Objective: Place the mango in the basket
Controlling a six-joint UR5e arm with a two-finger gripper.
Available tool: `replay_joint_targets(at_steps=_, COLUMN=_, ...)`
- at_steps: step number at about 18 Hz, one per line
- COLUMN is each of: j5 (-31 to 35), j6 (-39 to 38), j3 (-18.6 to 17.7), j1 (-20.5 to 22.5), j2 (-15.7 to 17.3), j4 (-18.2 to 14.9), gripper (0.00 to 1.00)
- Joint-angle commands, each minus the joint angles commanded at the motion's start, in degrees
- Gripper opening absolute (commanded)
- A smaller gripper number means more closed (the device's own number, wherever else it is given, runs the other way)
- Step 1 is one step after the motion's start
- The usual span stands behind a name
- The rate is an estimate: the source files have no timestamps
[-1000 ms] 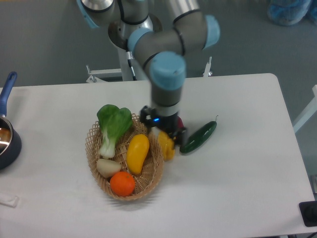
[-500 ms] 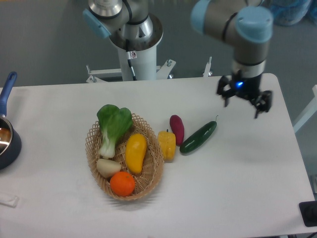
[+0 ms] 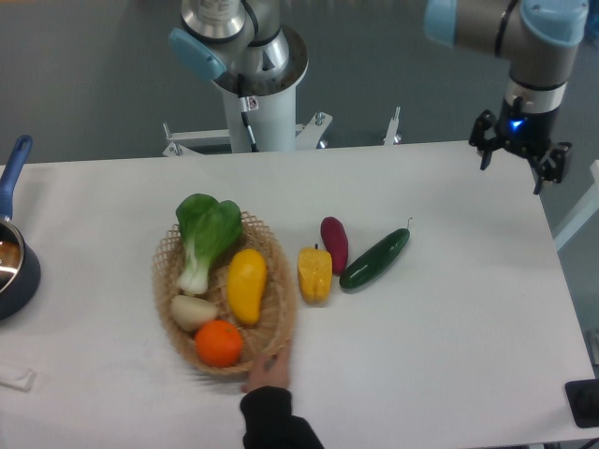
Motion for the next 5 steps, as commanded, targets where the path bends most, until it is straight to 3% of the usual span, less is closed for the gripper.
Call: replay_joint_targets(at_steps=5, j5=0.17, j6=-0.35, j3=-0.09, j1=0.18, j2=0.09, j4=-0.09, gripper=1.00)
